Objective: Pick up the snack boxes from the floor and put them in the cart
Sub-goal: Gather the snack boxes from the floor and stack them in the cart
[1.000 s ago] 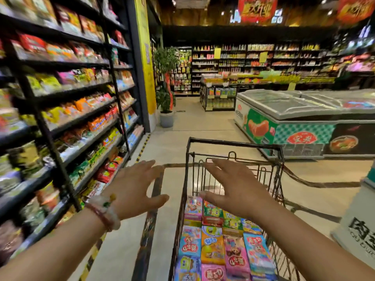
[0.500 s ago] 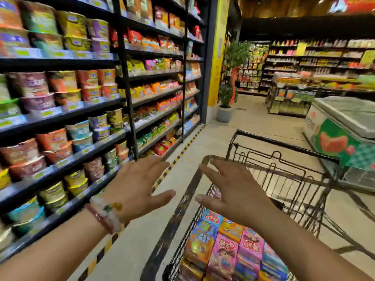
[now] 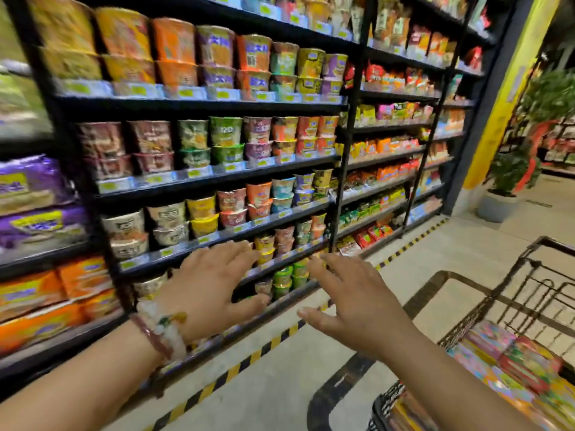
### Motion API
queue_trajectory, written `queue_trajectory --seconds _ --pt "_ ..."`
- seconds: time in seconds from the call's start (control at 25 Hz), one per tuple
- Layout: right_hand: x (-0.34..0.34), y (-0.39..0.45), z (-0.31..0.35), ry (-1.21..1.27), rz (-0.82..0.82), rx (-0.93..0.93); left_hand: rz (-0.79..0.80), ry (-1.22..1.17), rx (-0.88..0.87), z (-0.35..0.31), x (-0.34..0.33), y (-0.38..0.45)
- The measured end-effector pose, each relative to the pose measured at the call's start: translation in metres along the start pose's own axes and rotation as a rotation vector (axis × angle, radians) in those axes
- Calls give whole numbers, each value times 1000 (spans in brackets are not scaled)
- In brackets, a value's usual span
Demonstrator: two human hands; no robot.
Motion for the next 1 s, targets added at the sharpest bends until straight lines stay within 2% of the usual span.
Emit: queue_trajectory --seconds 0.12,0.44,0.52,0.64,0.72,0.76,0.92,1.0 --pt "-14 31 78 24 37 132 13 20 116 70 9 -60" --pt "-33 89 289 78 -43 502 14 118 433 226 40 -221" --pt "-34 100 336 97 -44 607 -32 171 474 252 49 -253" --pt "-34 118 396 89 -24 747 15 143 610 289 49 -299" --pt "-33 131 434 64 -65 842 -11 121 703 307 53 -322" --pt "-33 138 451 53 -100 880 -29 129 743 316 54 -332" --pt "-49 172 515 77 -21 1076 5 211 925 359 53 -366" --pt "-49 192 545 56 -63 1143 -1 254 1004 378 60 -377"
Point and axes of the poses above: each hand's wrist, its own y-axis towards the middle knuckle, its own x-axis out of the back of the hand, z = x × y, the point moved 5 cm from there along y, towards the middle knuckle, and after that the axes turned 7 degrees about x, right-handed, at the moved point
